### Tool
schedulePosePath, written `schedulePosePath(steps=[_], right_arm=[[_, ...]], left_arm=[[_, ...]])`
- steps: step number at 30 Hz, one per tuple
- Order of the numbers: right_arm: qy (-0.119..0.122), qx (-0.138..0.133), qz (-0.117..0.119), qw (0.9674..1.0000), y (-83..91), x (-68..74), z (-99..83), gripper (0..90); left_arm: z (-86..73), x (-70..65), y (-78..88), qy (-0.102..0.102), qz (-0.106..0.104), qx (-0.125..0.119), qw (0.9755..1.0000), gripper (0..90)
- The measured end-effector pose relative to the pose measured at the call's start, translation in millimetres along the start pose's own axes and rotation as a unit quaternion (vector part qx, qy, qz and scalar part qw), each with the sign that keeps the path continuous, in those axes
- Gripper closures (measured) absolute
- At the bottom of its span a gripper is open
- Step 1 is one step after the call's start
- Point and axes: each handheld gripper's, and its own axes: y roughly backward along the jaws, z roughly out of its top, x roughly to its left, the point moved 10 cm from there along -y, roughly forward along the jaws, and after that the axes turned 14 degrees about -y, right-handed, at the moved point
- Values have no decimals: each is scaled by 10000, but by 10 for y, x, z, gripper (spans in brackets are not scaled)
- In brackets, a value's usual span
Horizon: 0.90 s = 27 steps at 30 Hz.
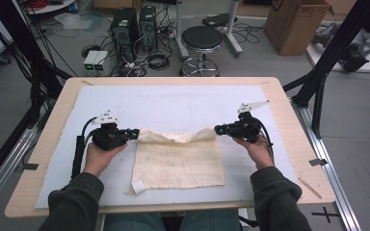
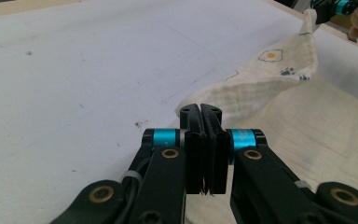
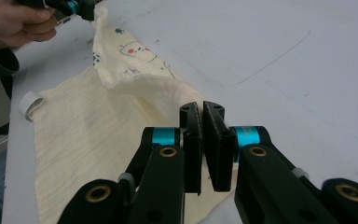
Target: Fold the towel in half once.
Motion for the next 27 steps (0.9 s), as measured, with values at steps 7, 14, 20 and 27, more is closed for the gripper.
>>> schedulePosePath(steps=[7,14,20,27], right_arm=[[27,91,24,10000,16,50,-101,861],[12,104,84,9999,42,112,-184,861],[-4,119,142,9998,53,136,-297,861],[-17,119,184,9998,108,187,-399,861]], left_arm=[[-83,-105,81,-50,-54,-9,10000,879],[-158,-204,151,-148,-104,26,9998,879],[-203,-283,199,-291,-150,50,9995,878],[-162,-383,238,-411,-201,-12,9990,878]])
